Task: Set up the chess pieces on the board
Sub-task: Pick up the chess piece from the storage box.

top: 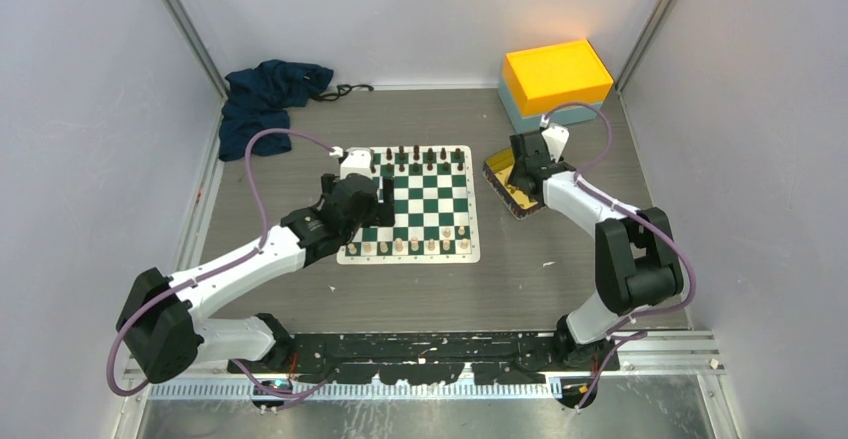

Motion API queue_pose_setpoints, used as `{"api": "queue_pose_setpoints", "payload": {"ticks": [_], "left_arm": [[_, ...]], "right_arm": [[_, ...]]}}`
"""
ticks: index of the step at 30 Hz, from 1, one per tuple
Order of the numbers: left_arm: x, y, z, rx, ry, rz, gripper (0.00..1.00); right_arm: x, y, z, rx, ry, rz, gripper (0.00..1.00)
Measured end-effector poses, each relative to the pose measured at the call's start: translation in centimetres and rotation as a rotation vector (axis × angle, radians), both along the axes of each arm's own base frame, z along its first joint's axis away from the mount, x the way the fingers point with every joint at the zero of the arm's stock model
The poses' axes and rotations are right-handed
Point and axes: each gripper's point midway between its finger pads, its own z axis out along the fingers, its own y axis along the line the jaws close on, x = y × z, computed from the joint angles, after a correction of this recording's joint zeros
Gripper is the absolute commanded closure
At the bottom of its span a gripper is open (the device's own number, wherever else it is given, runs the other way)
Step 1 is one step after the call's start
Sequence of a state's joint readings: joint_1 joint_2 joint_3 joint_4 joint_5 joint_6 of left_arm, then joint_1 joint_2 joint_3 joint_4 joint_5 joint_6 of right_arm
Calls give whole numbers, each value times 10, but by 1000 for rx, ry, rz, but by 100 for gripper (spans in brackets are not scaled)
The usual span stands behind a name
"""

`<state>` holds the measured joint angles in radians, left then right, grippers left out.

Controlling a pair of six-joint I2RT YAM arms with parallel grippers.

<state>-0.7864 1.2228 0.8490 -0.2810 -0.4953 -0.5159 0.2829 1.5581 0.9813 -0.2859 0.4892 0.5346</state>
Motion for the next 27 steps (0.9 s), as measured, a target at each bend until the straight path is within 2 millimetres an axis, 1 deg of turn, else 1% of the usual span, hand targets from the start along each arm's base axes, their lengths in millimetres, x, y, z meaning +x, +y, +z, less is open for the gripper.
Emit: {"api": "queue_pose_setpoints", "payload": {"ticks": [3, 8, 22, 27], "left_arm": [[0, -1, -2, 2, 4, -1, 1], [1, -1, -3, 3, 4, -2, 1], [4, -6, -5, -6, 2, -9, 1], [5, -8, -5, -6, -1, -11, 2]], "right_arm": [[1, -4, -14, 10, 32, -9, 47], [4, -8, -27, 22, 53, -17, 48], [11, -21, -46, 51, 78, -45, 49], [15, -21, -53, 58, 89, -43, 50]]}}
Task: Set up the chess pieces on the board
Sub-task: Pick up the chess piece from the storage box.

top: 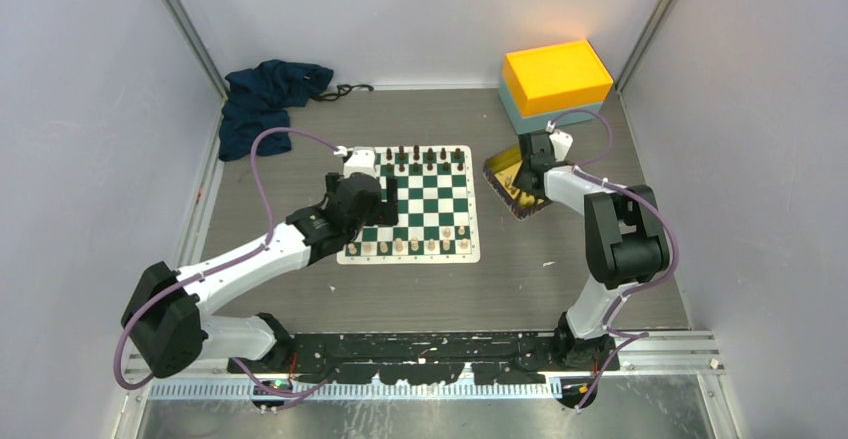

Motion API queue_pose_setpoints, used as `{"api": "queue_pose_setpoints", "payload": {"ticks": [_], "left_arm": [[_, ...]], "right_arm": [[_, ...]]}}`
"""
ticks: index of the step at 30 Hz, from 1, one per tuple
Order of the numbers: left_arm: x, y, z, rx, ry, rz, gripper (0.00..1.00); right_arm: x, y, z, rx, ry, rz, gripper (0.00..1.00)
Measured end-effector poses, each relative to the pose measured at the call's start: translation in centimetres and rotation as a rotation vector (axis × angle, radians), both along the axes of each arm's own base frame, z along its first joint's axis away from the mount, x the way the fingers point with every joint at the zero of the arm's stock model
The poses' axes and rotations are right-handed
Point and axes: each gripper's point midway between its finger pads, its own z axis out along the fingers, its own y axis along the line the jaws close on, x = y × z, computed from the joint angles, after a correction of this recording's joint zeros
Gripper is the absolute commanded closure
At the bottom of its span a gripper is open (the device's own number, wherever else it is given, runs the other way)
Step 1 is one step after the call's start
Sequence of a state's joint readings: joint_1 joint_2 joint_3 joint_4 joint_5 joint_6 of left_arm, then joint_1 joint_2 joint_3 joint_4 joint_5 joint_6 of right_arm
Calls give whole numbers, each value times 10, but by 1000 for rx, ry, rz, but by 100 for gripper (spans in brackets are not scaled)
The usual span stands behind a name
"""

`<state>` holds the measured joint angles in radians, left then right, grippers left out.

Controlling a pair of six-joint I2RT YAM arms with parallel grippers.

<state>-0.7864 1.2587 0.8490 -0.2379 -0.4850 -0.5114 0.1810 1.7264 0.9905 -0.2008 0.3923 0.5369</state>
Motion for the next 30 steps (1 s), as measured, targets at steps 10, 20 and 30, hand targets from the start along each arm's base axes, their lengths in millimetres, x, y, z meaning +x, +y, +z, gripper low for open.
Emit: {"api": "queue_pose_setpoints", "payload": {"ticks": [10, 20, 30], "left_arm": [[2, -2, -4, 13, 2, -6, 2], [3, -2, -4, 20, 0, -10, 2], [3, -2, -4, 19, -1, -9, 2]], "right_arm": [[6, -2, -2, 9, 0, -3, 71], [7, -2, -2, 12, -6, -6, 99], [16, 3, 20, 44, -90, 9, 99]]}}
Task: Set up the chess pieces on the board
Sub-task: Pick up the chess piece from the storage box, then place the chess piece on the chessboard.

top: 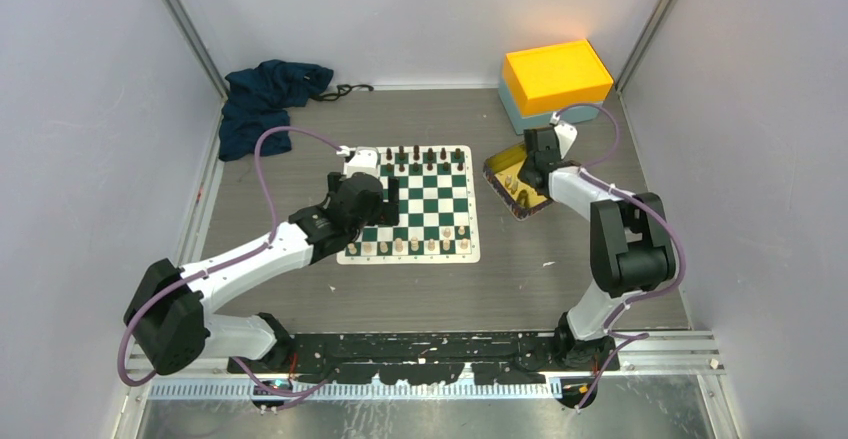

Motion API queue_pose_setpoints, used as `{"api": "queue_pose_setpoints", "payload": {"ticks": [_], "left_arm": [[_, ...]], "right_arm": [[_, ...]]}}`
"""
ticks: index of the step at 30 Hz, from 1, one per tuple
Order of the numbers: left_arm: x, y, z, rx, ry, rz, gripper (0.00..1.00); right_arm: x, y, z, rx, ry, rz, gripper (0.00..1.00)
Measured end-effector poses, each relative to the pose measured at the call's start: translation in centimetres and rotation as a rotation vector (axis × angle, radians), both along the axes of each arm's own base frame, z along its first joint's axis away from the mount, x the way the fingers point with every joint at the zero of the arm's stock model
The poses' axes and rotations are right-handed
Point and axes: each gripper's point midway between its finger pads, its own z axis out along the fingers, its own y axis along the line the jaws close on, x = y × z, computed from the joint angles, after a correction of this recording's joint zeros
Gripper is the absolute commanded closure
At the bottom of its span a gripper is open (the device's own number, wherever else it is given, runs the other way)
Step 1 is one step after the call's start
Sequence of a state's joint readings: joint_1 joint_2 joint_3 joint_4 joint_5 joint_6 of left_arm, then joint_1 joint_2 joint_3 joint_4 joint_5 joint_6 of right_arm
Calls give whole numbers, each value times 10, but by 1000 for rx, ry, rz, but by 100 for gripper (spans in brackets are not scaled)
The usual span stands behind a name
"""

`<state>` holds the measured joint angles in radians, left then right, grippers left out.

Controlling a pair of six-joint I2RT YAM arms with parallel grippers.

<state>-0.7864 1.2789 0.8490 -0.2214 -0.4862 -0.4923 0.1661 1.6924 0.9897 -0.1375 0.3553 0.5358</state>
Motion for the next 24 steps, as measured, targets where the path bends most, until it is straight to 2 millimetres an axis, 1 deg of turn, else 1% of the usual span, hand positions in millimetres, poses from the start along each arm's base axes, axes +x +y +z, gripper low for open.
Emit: {"api": "queue_pose_setpoints", "payload": {"ticks": [4, 7, 12, 14, 16, 21, 24], "left_arm": [[0, 0, 1, -1, -1, 0, 2], [0, 1, 4, -5, -8, 3, 2], [-2, 5, 20, -34, -43, 13, 2], [-3, 7, 26, -50, -58, 21, 2], [-5, 9, 30, -67, -64, 28, 2], [-14, 19, 29, -79, -61, 44, 3], [-19, 24, 31, -89, -62, 52, 3]], "right_arm": [[7, 2, 22, 14, -70, 6, 99], [9, 4, 34, 24, -101, 18, 99], [7, 17, 52, 23, -136, 75, 99], [2, 31, 57, 17, -136, 123, 99], [-5, 53, 60, 9, -129, 188, 99], [-28, 103, 63, -12, -108, 333, 99], [-46, 135, 62, -31, -92, 418, 99]]}}
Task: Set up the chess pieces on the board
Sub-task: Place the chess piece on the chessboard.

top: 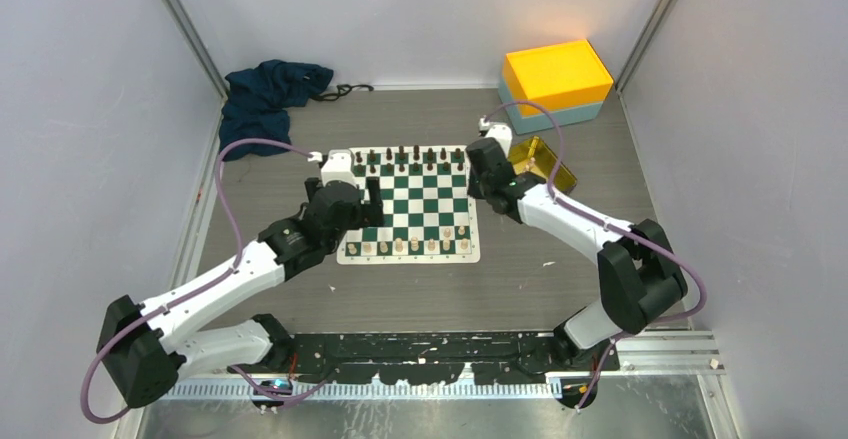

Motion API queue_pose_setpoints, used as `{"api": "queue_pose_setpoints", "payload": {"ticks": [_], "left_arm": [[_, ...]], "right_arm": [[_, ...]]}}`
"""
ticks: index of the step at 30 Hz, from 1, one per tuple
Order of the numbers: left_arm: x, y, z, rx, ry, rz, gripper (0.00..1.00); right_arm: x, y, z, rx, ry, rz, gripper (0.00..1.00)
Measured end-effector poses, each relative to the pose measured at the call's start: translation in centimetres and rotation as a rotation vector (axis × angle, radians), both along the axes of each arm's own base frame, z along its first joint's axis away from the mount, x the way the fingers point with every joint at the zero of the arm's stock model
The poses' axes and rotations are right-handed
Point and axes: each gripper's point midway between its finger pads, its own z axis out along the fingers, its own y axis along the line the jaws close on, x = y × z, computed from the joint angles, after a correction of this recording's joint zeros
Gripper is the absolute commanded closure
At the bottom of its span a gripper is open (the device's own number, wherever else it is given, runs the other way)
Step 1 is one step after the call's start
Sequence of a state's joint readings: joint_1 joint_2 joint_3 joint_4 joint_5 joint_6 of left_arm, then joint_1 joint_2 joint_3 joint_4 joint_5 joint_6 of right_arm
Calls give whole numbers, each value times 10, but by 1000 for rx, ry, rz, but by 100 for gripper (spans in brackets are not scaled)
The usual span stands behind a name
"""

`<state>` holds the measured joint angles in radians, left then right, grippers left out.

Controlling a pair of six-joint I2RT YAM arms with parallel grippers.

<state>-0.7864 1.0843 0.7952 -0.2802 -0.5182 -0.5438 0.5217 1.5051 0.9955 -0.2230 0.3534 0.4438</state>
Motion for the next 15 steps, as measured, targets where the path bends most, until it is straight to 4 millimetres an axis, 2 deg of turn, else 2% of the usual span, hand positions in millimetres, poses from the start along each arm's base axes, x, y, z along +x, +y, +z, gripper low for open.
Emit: {"api": "queue_pose_setpoints", "payload": {"ticks": [9, 15], "left_arm": [[-10, 12, 7, -25, -12, 17, 3], [-16, 17, 5, -26, -8, 21, 4]], "right_arm": [[-44, 72, 4, -59, -14, 169, 99], [-62, 107, -15, -102, 9, 232, 99]]}}
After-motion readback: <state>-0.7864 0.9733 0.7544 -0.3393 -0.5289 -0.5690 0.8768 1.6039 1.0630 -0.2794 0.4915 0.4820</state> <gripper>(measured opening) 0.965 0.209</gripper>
